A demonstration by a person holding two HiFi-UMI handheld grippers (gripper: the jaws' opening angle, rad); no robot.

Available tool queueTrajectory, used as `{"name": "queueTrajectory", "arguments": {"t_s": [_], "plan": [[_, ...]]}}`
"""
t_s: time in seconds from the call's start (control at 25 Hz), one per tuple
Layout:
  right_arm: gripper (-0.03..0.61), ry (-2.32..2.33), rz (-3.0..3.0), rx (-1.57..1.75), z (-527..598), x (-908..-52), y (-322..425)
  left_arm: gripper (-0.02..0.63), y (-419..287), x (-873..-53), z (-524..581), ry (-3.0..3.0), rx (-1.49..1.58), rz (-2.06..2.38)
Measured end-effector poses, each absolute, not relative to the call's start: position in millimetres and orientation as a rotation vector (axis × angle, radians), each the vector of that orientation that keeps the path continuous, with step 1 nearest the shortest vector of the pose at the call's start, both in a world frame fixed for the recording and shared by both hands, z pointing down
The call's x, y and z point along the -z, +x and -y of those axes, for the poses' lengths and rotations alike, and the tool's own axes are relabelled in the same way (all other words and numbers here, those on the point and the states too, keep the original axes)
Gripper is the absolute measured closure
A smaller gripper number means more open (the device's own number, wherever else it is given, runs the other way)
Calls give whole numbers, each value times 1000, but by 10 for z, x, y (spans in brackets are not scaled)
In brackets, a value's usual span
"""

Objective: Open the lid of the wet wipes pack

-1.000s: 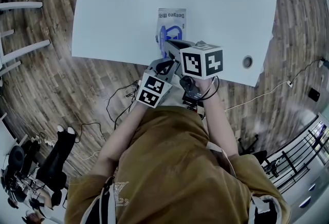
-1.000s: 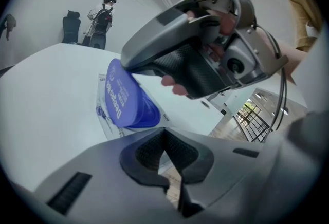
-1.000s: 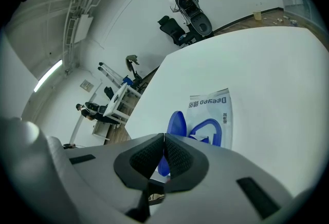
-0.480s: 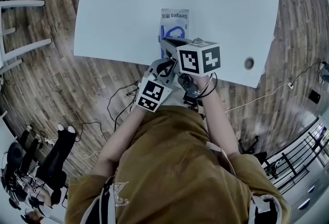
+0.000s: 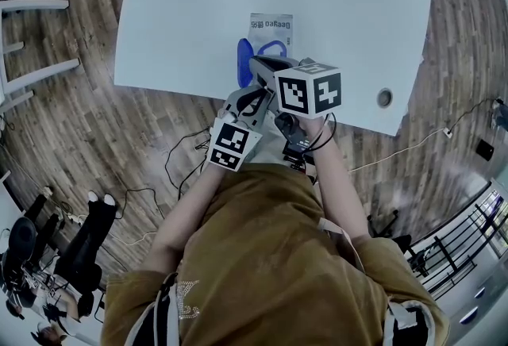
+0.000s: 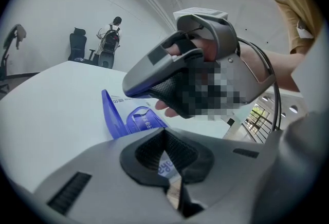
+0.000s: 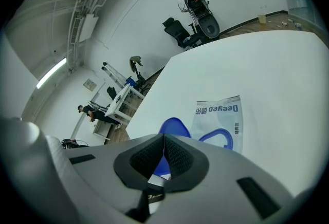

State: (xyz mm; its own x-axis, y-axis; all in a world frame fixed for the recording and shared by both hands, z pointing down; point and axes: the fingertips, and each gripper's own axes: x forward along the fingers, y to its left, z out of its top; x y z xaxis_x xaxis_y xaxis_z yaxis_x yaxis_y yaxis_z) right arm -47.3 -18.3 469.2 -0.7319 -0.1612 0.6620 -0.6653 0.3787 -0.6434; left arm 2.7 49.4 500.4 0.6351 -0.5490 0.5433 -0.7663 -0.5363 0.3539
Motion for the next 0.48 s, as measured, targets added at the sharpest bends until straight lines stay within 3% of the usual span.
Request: {"name": "queueTrajectory", "arguments": {"t_s": [0.48], "plan": [[568,853,2143,-1328,177,-4748,-132,612,-157,-5056,-391,2237,-492,1106]]}}
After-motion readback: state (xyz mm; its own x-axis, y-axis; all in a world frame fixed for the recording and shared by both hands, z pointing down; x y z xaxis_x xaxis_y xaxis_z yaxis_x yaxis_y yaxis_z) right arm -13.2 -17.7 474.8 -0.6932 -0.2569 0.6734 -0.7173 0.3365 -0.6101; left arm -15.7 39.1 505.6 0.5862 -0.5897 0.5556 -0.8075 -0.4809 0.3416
